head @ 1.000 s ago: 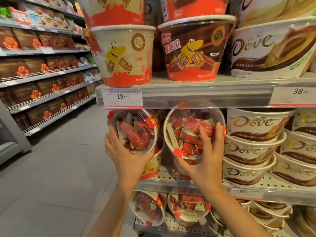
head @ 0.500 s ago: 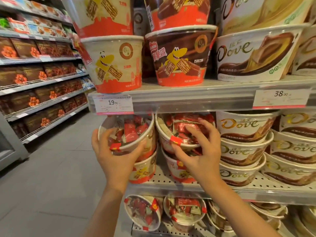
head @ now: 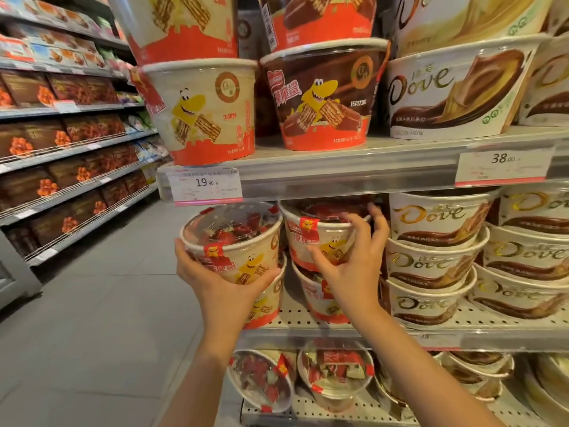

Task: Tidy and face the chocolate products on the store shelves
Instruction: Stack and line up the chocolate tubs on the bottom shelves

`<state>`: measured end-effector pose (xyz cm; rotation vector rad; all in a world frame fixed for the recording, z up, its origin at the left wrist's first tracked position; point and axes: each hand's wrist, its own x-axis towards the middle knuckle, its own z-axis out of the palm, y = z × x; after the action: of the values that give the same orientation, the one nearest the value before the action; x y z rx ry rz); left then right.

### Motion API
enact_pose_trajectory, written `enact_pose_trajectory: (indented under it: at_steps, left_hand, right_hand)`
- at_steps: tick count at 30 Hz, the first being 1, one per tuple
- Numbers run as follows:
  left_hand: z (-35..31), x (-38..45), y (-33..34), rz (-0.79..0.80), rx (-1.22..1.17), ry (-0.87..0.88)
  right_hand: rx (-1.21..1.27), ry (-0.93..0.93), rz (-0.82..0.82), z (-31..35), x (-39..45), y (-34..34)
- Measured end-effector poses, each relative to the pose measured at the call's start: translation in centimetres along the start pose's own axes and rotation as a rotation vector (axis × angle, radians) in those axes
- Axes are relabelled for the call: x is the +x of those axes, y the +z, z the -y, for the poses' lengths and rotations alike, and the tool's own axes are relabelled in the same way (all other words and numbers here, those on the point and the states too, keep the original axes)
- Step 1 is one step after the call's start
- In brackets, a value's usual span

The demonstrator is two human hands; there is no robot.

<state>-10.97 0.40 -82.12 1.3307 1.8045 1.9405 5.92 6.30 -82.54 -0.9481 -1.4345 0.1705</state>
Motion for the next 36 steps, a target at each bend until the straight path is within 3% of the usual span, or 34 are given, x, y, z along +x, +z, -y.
enact_pose_trajectory:
  at_steps: [9, 19, 36]
  left_hand:
    - [0.8, 1.1, 0.1, 0.008, 0.07, 0.0]
    - [2.6, 1.0, 0.0, 0.052, 0.069, -0.106]
    - [4.3, 0.7, 0.5, 0.014, 0.026, -0.048]
  right_hand:
    - [0.0, 0.08, 0.126, 1.0, -0.1, -0.4]
    - [-0.181, 0.342, 0.142, 0.9, 0.6, 0.7]
    - [-0.186, 0.307, 0.041, 0.8, -2.5, -0.4]
